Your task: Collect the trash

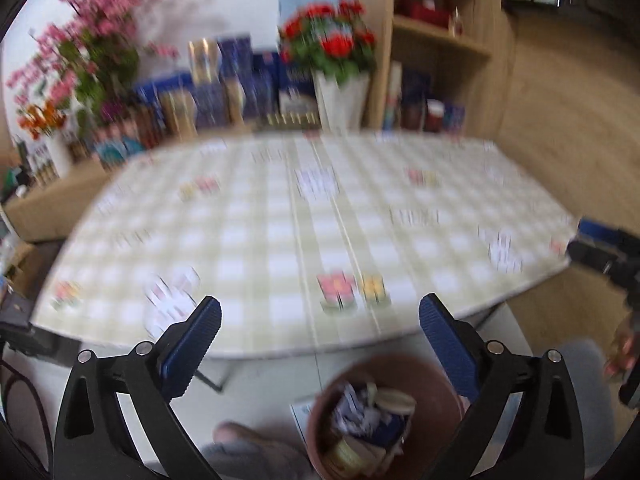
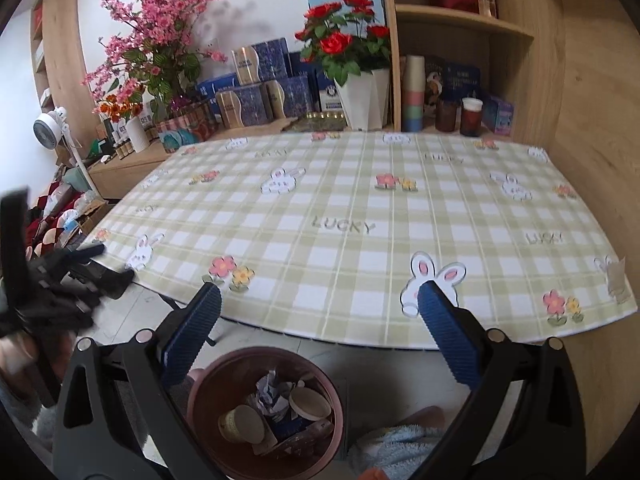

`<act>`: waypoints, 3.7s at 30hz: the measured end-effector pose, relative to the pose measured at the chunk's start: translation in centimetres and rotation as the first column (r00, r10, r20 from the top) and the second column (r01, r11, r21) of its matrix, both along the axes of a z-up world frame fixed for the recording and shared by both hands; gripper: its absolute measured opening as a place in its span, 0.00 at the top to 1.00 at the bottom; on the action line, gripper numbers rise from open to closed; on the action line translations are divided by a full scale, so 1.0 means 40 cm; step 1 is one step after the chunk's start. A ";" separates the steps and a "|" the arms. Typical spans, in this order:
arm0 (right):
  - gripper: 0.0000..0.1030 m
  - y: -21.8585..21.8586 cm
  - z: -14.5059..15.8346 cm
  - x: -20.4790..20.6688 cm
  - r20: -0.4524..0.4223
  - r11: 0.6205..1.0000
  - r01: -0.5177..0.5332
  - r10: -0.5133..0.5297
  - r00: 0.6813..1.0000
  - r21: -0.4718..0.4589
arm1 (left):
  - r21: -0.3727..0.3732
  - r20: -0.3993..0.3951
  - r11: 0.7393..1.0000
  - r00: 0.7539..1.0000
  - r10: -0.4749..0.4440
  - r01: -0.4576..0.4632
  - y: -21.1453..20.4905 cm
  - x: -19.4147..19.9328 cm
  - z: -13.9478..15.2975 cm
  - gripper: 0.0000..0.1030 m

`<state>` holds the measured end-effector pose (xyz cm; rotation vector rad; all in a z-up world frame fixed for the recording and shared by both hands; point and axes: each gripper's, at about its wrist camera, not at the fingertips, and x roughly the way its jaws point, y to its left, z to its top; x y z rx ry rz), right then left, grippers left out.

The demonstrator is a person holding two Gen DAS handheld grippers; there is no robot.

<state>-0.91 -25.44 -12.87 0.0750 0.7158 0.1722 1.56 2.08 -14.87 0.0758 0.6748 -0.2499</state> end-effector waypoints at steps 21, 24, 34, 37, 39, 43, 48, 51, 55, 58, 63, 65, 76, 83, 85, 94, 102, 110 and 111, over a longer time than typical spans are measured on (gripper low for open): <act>0.06 0.018 0.213 -0.020 0.116 0.992 0.032 -0.018 0.993 -0.122 | 0.038 0.257 0.993 0.962 0.096 -0.109 0.013 -0.093 0.313 0.06; 0.06 0.011 0.216 -0.021 0.114 0.991 0.038 -0.023 0.993 -0.125 | 0.034 0.261 0.994 0.961 0.094 -0.107 0.010 -0.101 0.313 0.06; 0.06 0.021 0.200 -0.022 0.102 0.990 0.035 -0.021 0.995 -0.133 | 0.028 0.254 0.993 0.961 0.106 -0.117 0.012 -0.105 0.307 0.06; 0.06 0.021 0.200 -0.021 0.101 0.991 0.035 -0.022 0.995 -0.131 | 0.030 0.263 0.993 0.960 0.099 -0.111 0.005 -0.110 0.308 0.06; 0.06 0.021 0.199 -0.022 0.103 0.991 0.037 -0.024 0.994 -0.131 | 0.033 0.265 0.994 0.960 0.094 -0.107 0.000 -0.112 0.308 0.06; 0.06 0.016 0.202 -0.022 0.112 0.991 0.043 -0.029 0.993 -0.126 | 0.036 0.268 0.994 0.960 0.086 -0.099 -0.006 -0.115 0.309 0.06; 0.06 0.006 0.207 -0.021 0.121 0.992 0.049 -0.034 0.992 -0.118 | 0.040 0.276 0.994 0.957 0.087 -0.102 -0.007 -0.118 0.311 0.06; 0.06 0.006 0.210 -0.023 0.124 0.992 0.049 -0.034 0.992 -0.119 | 0.037 0.276 0.994 0.957 0.086 -0.100 -0.005 -0.118 0.312 0.06; 0.06 0.001 0.209 -0.026 0.127 0.992 0.053 -0.039 0.991 -0.113 | 0.027 0.271 0.994 0.958 0.092 -0.103 -0.001 -0.116 0.311 0.06; 0.06 0.000 0.210 -0.028 0.129 0.992 0.055 -0.040 0.991 -0.114 | 0.028 0.272 0.995 0.958 0.089 -0.100 -0.002 -0.119 0.312 0.06; 0.06 0.000 0.214 -0.035 0.136 0.992 0.062 -0.047 0.990 -0.111 | 0.030 0.274 0.995 0.958 0.087 -0.099 -0.004 -0.122 0.313 0.06; 0.06 -0.001 0.215 -0.036 0.138 0.992 0.062 -0.047 0.989 -0.112 | 0.030 0.275 0.995 0.958 0.087 -0.098 -0.004 -0.123 0.312 0.06; 0.06 -0.004 0.224 -0.044 0.151 0.992 0.068 -0.052 0.987 -0.106 | 0.025 0.280 0.995 0.956 0.087 -0.098 -0.010 -0.126 0.324 0.06; 0.06 -0.007 0.226 -0.047 0.153 0.992 0.070 -0.054 0.987 -0.102 | 0.019 0.278 0.995 0.957 0.086 -0.095 -0.012 -0.125 0.332 0.06; 0.06 -0.008 0.226 -0.047 0.153 0.992 0.070 -0.054 0.987 -0.102 | 0.018 0.277 0.995 0.957 0.087 -0.095 -0.011 -0.126 0.334 0.06; 0.06 -0.010 0.225 -0.047 0.153 0.992 0.070 -0.053 0.987 -0.102 | 0.019 0.270 0.994 0.958 0.099 -0.108 -0.009 -0.127 0.337 0.06; 0.06 -0.009 0.227 -0.048 0.149 0.993 0.074 -0.059 0.987 -0.096 | 0.019 0.268 0.994 0.959 0.097 -0.106 -0.004 -0.131 0.335 0.06; 0.06 -0.013 0.236 -0.057 0.152 0.992 0.082 -0.067 0.986 -0.092 | 0.025 0.264 0.996 0.961 0.081 -0.091 -0.017 -0.131 0.327 0.06; 0.06 -0.013 0.240 -0.059 0.155 0.992 0.084 -0.069 0.985 -0.096 | 0.026 0.267 0.996 0.961 0.077 -0.087 -0.020 -0.133 0.327 0.06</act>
